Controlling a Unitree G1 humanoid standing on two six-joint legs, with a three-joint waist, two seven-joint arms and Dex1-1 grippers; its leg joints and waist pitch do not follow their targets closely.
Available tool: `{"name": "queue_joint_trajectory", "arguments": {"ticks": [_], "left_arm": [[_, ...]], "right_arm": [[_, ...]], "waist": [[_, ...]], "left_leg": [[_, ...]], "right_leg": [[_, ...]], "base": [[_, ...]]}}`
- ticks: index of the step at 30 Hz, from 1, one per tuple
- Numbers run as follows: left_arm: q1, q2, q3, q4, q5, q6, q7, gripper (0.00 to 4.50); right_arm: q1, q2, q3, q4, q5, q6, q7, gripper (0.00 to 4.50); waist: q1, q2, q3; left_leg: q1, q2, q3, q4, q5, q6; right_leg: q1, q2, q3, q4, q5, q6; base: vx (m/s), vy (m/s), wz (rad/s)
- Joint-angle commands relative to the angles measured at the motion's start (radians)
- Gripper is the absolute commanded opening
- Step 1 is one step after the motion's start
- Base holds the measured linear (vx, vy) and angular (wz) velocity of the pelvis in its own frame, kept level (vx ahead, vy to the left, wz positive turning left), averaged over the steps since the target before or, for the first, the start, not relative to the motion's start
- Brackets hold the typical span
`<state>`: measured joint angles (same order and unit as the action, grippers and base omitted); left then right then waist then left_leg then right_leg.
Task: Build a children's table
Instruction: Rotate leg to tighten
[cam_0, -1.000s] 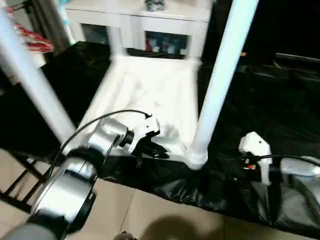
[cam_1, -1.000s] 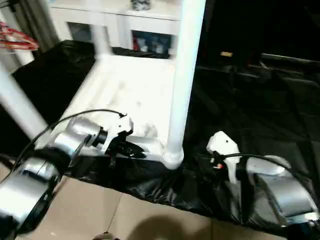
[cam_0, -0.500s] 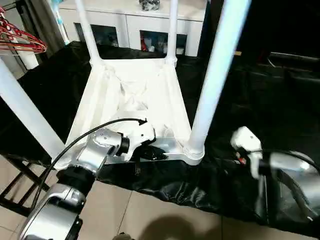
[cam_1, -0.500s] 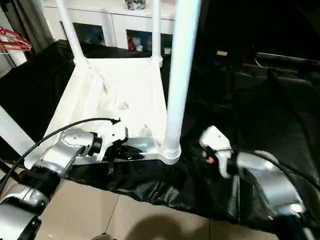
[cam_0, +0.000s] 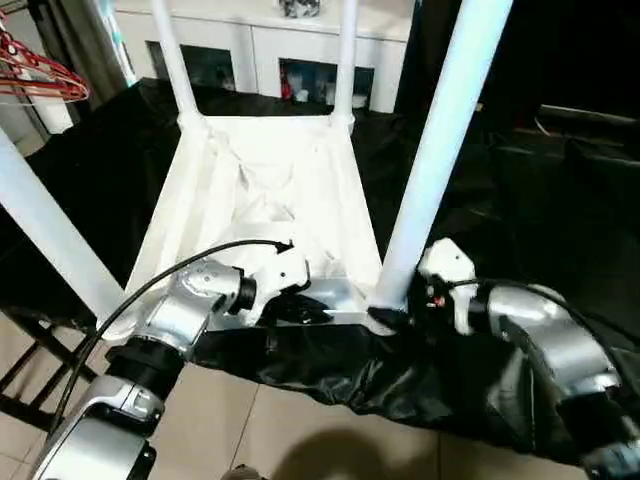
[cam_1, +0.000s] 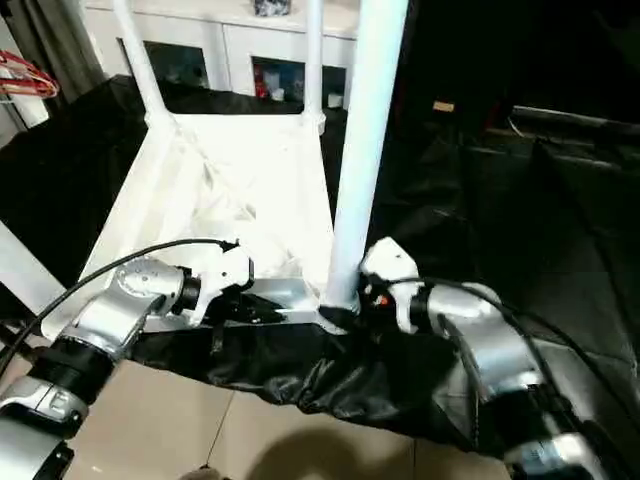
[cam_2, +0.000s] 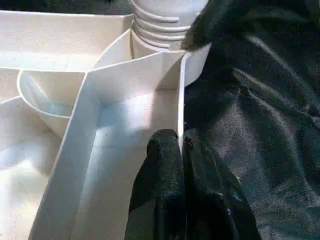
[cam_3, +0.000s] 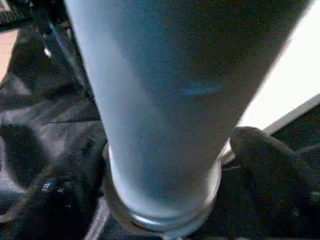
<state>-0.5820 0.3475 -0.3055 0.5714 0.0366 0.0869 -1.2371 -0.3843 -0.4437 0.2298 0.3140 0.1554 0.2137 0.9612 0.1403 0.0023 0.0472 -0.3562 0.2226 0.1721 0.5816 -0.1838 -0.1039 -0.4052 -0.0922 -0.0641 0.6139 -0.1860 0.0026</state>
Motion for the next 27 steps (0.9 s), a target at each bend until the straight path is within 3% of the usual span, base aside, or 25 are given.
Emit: {"name": "queue_joint_trajectory", "arguments": {"ticks": [1,5,6,8,9,14,18,21,22,23,25,27], "left_arm": [[0.021,0.017,-0.023,0.006,0.005,0.026,-0.027,0.00],[0.019,0.023,-0.021,0.009,0.003,0.026,-0.034,0.00],[0.017,0.026,-0.020,0.015,0.004,0.023,-0.033,0.00],[0.014,0.030,-0.019,0.021,0.006,0.020,-0.031,0.00],[0.013,0.035,-0.017,0.024,0.007,0.020,-0.031,0.00],[0.010,0.034,-0.002,0.028,0.012,0.014,0.022,0.00],[0.006,-0.062,0.021,0.020,0.028,0.047,0.209,0.00],[-0.004,-0.128,0.020,0.025,0.041,0.066,0.302,0.00],[-0.004,-0.128,0.020,0.025,0.041,0.066,0.302,0.00],[-0.020,-0.175,0.010,0.045,0.059,0.062,0.369,0.00],[-0.031,-0.217,0.002,0.055,0.071,0.066,0.420,0.00],[-0.039,-0.242,-0.007,0.064,0.082,0.064,0.450,0.00]], "right_arm": [[-0.024,-0.003,0.005,0.025,-0.013,-0.022,0.007,3.82],[-0.039,0.002,0.007,0.052,-0.017,-0.037,0.013,3.49],[-0.045,0.006,0.007,0.065,-0.017,-0.045,0.014,3.44],[-0.050,0.013,0.006,0.078,-0.016,-0.053,0.016,3.22],[-0.050,0.023,0.001,0.085,-0.014,-0.058,0.011,3.22],[-0.032,0.059,-0.015,0.095,-0.004,-0.082,-0.026,2.82],[0.060,0.181,-0.045,0.048,-0.010,-0.071,-0.231,2.77],[0.090,0.264,-0.056,0.054,-0.025,-0.053,-0.360,2.75],[0.090,0.264,-0.056,0.054,-0.025,-0.053,-0.360,2.75],[0.075,0.338,-0.076,0.106,-0.046,-0.050,-0.499,2.75],[0.048,0.403,-0.094,0.163,-0.062,-0.054,-0.620,2.75],[0.029,0.441,-0.102,0.190,-0.060,-0.062,-0.655,2.75]], "waist": [[0.005,-0.013,-0.065],[0.005,-0.016,-0.066],[0.003,-0.028,-0.064],[0.004,-0.021,-0.063],[0.003,-0.027,-0.062],[-0.006,-0.026,-0.058],[-0.009,-0.022,-0.057],[-0.009,-0.026,-0.056],[-0.009,-0.025,-0.056],[-0.010,-0.021,-0.056],[-0.013,-0.019,-0.056],[-0.016,-0.020,-0.056]], "left_leg": [[-0.003,0.002,0.006,-0.063,-0.149,0.041],[-0.003,0.001,0.007,-0.062,-0.142,0.047],[-0.005,0.000,0.008,-0.062,-0.143,0.051],[-0.005,0.001,0.007,-0.064,-0.153,0.047],[-0.002,0.003,0.006,-0.066,-0.164,0.041],[0.000,0.003,0.005,-0.072,-0.201,0.022],[0.006,0.003,0.004,-0.076,-0.229,0.001],[0.004,0.000,0.002,-0.079,-0.246,-0.001],[0.005,0.000,0.002,-0.080,-0.249,-0.003],[0.004,-0.001,0.002,-0.080,-0.252,-0.009],[0.007,-0.004,-0.002,-0.084,-0.278,-0.023],[0.009,-0.005,-0.002,-0.084,-0.299,-0.016]], "right_leg": [[0.057,-0.045,0.034,-0.057,-0.113,-0.223],[0.059,-0.045,0.034,-0.055,-0.096,-0.226],[0.060,-0.044,0.034,-0.057,-0.104,-0.226],[0.059,-0.047,0.034,-0.058,-0.135,-0.220],[0.056,-0.047,0.034,-0.060,-0.161,-0.213],[0.054,-0.047,0.035,-0.067,-0.211,-0.196],[0.049,-0.048,0.037,-0.076,-0.253,-0.177],[0.049,-0.048,0.037,-0.082,-0.305,-0.154],[0.048,-0.047,0.037,-0.084,-0.317,-0.148],[0.045,-0.047,0.038,-0.086,-0.329,-0.140],[0.044,-0.048,0.035,-0.091,-0.375,-0.126],[0.040,-0.047,0.036,-0.098,-0.407,-0.109]], "base": [[0.000,0.000,0.00],[0.000,0.000,0.00],[0.000,0.000,0.00],[0.000,0.000,0.00],[0.000,0.000,0.00],[0.000,0.000,0.00],[0.000,0.000,0.00],[0.000,0.000,0.00],[0.000,0.000,0.00],[0.000,0.000,0.00],[0.000,0.000,0.00],[0.000,0.000,0.00]]}}
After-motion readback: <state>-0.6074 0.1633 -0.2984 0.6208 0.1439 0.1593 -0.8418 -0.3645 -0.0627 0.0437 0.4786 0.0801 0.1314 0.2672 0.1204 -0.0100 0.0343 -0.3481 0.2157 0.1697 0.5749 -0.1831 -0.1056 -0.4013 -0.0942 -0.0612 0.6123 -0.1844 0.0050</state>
